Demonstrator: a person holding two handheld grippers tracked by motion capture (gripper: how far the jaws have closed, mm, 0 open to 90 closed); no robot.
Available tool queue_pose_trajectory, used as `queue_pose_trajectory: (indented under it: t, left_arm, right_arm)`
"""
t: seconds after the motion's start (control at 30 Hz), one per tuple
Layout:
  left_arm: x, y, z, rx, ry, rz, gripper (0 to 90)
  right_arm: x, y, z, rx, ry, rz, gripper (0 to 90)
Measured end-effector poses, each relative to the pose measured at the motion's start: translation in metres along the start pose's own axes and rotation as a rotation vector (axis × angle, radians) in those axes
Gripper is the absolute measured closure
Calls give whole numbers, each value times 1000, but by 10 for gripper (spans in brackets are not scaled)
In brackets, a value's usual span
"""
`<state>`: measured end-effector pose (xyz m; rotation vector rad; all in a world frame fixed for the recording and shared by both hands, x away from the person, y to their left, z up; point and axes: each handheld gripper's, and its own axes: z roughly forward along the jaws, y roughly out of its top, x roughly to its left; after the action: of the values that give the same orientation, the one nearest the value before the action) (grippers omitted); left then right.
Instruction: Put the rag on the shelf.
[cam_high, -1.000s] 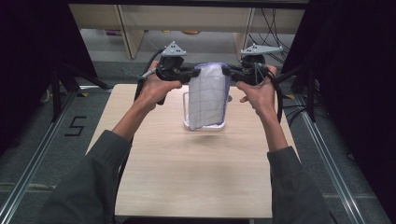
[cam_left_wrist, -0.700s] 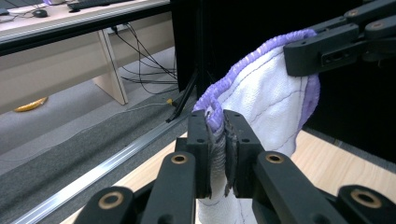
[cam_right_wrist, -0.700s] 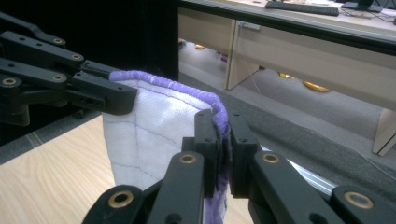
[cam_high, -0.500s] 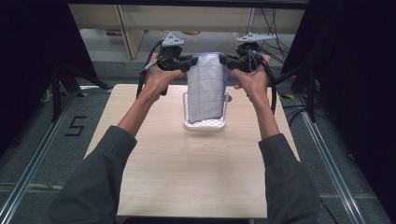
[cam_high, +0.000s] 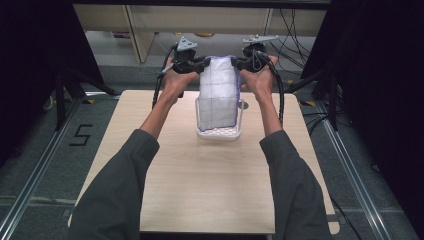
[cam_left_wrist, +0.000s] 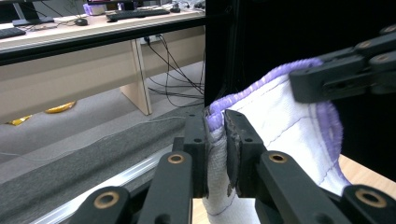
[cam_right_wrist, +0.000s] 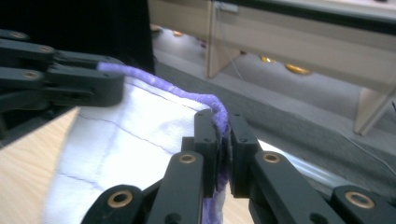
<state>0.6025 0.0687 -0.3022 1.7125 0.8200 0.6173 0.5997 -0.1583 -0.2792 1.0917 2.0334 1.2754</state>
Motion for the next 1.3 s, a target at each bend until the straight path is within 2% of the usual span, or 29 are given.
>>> queue_pose_trajectory:
  t: [0.03, 0.13, 0.23, 0.27, 0.33, 0.4, 0.43, 0.47, 0.53, 0.57, 0.6, 0.67, 0.73, 0.83, 0.87, 0.9, 0.97, 1.03, 1.07, 1.13, 1.2, 1.27, 1.3]
  left_arm:
    - [1, -4, 3, 10, 5, 6, 794]
    - [3, -12, 9, 30, 12, -21, 794]
    - [5, -19, 12, 63, 18, -2, 790]
    - [6, -19, 12, 65, 18, -9, 790]
    - [4, -23, 13, 97, 31, 10, 785]
    - [2, -27, 15, 124, 28, 40, 782]
    - [2, -30, 16, 139, 25, 48, 781]
    - [2, -32, 18, 133, 22, 30, 781]
    - [2, -37, 19, 158, 24, 29, 782]
    - [3, -39, 21, 164, 19, 30, 782]
    - [3, -40, 21, 179, 22, 35, 782]
    - [3, -42, 22, 183, 8, 11, 779]
    - [3, -43, 23, 202, 10, 23, 779]
    - [3, -45, 24, 218, 3, 30, 777]
    - [3, -46, 25, 226, -3, 24, 777]
    - [3, -47, 25, 233, 1, 25, 773]
    - [4, -48, 26, 244, 2, 24, 758]
    - [5, -48, 26, 250, -1, 9, 731]
    - [5, -48, 25, 255, 2, 5, 701]
    - [6, -48, 24, 265, 18, 2, 657]
    - [8, -47, 23, 264, 17, -5, 658]
    - [10, -47, 20, 269, 24, -2, 667]
    - [11, -46, 18, 272, 28, -1, 665]
  right_arm:
    - [-2, -2, 4, 10, 1, -4, 849]
    - [-2, -6, 13, 37, -10, 6, 848]
    - [-2, -10, 19, 59, -18, -10, 845]
    - [-1, -12, 20, 64, -19, 6, 845]
    - [-3, -16, 24, 80, -22, -4, 841]
    - [-3, -20, 26, 118, -19, 14, 837]
    - [-4, -22, 28, 123, -20, 5, 837]
    - [-3, -25, 29, 146, -24, 11, 837]
    - [-1, -30, 32, 178, -20, 39, 837]
    - [-3, -31, 32, 188, -18, 21, 837]
    - [-3, -33, 33, 200, -14, 32, 837]
    - [-5, -36, 36, 209, -12, 20, 834]
    - [-6, -39, 38, 239, -5, 32, 833]
    - [-10, -44, 40, 241, -8, 25, 831]
    - [-8, -46, 42, 241, -11, 54, 827]
    - [-9, -47, 43, 240, -11, 31, 823]
    - [-9, -50, 45, 246, -10, 32, 814]
    - [-10, -51, 46, 244, -13, 32, 769]
    - [-9, -51, 45, 265, -21, 48, 726]
    - [-12, -52, 46, 271, -17, 59, 677]
    - [-13, -53, 46, 260, -34, 60, 662]
    - [-14, -52, 43, 274, -25, 75, 662]
    - [-16, -53, 43, 273, -23, 62, 661]
